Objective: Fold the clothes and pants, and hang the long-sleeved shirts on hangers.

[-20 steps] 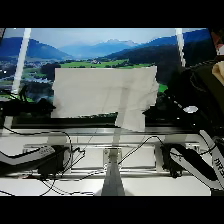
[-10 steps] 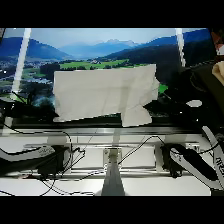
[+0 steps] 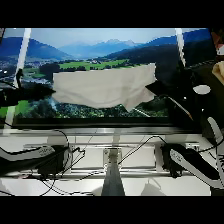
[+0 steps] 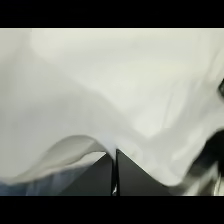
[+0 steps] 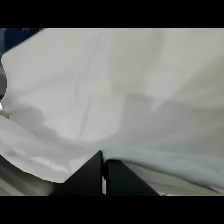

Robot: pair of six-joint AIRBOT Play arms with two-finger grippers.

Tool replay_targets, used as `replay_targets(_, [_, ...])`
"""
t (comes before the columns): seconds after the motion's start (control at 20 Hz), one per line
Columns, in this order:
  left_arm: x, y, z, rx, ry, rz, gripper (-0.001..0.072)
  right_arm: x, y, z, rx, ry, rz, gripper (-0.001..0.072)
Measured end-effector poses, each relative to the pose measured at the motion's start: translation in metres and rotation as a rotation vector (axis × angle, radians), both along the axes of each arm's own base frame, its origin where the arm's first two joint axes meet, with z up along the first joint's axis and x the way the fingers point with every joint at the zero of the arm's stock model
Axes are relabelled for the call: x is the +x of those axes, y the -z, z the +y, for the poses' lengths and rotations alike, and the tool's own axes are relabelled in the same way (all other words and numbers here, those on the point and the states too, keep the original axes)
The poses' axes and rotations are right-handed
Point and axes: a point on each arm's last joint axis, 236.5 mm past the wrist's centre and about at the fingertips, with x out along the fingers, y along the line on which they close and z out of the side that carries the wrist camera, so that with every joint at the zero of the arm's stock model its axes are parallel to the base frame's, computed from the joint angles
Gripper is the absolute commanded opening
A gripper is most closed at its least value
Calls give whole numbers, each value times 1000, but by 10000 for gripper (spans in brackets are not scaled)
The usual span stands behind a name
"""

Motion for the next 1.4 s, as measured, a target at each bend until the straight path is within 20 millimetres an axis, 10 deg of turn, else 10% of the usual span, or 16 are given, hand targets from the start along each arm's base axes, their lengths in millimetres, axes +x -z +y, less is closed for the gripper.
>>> replay_targets(0.35, [120,-29,19,117,-389,-231,16,130,-12,-22,-74,327,-142,43])
replay_targets(0.4, [129,-28,23,145,-435,-240,153,145,-8,-26,-75,360,-142,274])
replay_targets(0.45, [135,-25,27,170,-469,-244,550,161,-2,-30,-82,391,-144,695])
replay_targets(0.55, [141,-16,25,201,-490,-239,707,181,13,-33,-90,420,-132,696])
replay_targets(1.2, [87,67,46,378,-148,76,671,164,58,-41,-201,207,-9,681])
replay_targets(1.3, [92,73,35,382,-83,91,458,155,62,-35,-209,157,13,586])
replay_targets(1.4, [96,79,18,419,11,78,34,150,62,-24,-230,91,5,422])
